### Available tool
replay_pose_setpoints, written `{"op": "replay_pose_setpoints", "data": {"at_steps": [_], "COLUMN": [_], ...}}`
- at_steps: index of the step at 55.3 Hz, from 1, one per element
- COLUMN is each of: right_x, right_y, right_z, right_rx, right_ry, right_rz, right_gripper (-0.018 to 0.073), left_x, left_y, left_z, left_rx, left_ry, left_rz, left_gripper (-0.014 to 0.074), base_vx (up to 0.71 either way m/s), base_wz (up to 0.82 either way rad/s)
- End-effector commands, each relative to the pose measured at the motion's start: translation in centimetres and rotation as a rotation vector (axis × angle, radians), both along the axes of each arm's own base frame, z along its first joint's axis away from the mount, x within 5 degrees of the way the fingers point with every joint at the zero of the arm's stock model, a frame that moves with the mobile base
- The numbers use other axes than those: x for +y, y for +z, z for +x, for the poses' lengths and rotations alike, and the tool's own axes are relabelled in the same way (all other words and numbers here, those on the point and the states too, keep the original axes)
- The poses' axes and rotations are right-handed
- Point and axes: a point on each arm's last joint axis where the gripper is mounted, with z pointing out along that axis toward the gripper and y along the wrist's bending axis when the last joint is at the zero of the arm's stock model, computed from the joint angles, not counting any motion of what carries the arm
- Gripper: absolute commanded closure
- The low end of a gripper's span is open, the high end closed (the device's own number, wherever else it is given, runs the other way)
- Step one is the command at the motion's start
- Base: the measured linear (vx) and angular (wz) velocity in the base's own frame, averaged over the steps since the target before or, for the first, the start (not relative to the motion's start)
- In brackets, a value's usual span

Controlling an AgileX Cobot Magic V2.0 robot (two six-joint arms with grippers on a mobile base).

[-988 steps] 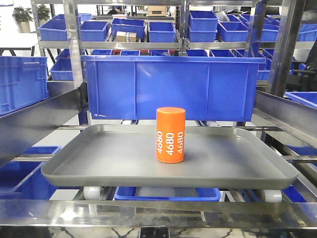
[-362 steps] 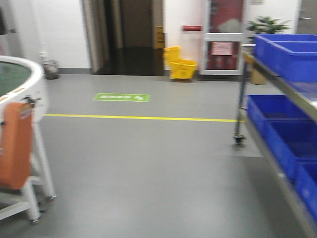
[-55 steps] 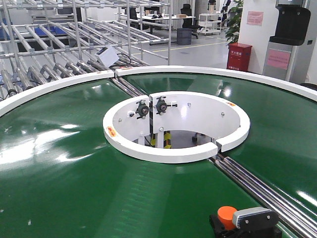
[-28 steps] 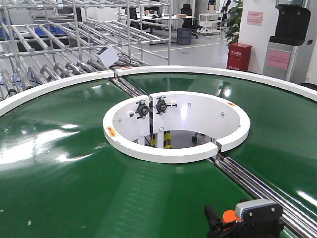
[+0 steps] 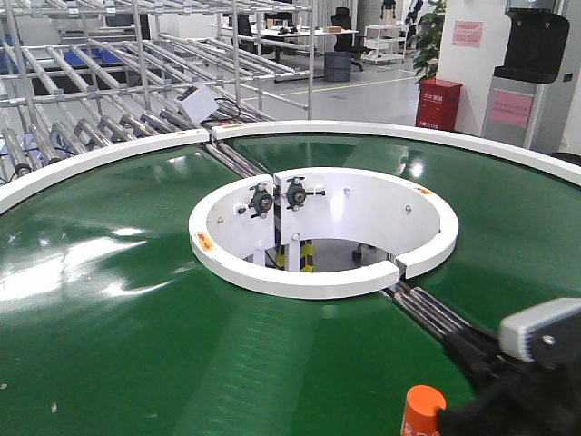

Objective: Grab orange capacitor from left shelf to right conveyor

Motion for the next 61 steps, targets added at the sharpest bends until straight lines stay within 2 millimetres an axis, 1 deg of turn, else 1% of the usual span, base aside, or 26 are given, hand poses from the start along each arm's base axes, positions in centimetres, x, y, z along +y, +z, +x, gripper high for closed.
{"op": "replay_pose_setpoints", "data": {"at_steps": [1, 5, 9, 19, 29, 42, 45, 49, 53, 56, 61], "right_x": [-0.9, -1.7, -2.2, -3.1, -3.5, -3.5, -3.6, -3.9, -4.4, -4.9, -5.8], "right_y": [2.0, 2.6, 3.1, 4.8, 5.7, 5.8, 5.9, 5.3, 3.6, 2.0, -1.7], "right_z": [-2.1, -3.9, -5.3, -8.0, -9.4, -9.5, -9.9, -10.8, -11.9, -12.7, -13.9], "right_rx": [0.019, 0.055, 0.066, -0.016, -0.079, -0.083, -0.089, -0.107, -0.132, -0.169, -0.223], "right_ry": [-0.028, -0.055, -0.072, -0.085, -0.086, -0.086, -0.086, -0.087, -0.110, -0.146, -0.232], "right_rz": [-0.033, -0.049, -0.055, -0.030, -0.010, 0.005, 0.022, 0.036, 0.059, 0.071, 0.085], "right_gripper": [0.0573, 0.0571, 0.0571, 0.0571, 0.0571, 0.0571, 0.0571, 0.0571, 0.0571, 0.0571, 0.0571], "left_x": [0.1, 0.1, 0.1, 0.1, 0.1, 0.1, 0.1, 0.1, 0.1, 0.1, 0.1], "left_y": [1.8, 1.8, 1.8, 1.8, 1.8, 1.8, 1.8, 1.8, 1.8, 1.8, 1.8], "left_z": [-0.2, -0.2, -0.2, -0.2, -0.2, -0.2, -0.2, -0.2, -0.2, -0.2, -0.2], "left_rx": [-0.109, -0.109, -0.109, -0.109, -0.109, -0.109, -0.109, -0.109, -0.109, -0.109, -0.109], "left_ry": [-0.005, -0.005, -0.005, -0.005, -0.005, -0.005, -0.005, -0.005, -0.005, -0.005, -0.005], "left_rz": [-0.037, -0.037, -0.037, -0.037, -0.037, -0.037, -0.037, -0.037, -0.037, -0.037, -0.037], "left_gripper": [0.0603, 0.0603, 0.0603, 0.0603, 0.0603, 0.0603, 0.0603, 0.0603, 0.0603, 0.0603, 0.0603], "base_vx": [0.00, 0.00, 0.00, 0.00, 0.00, 0.00, 0.00, 0.00, 0.00, 0.00, 0.00], "base_wz": [0.00, 0.00, 0.00, 0.00, 0.00, 0.00, 0.00, 0.00, 0.00, 0.00, 0.00]}}
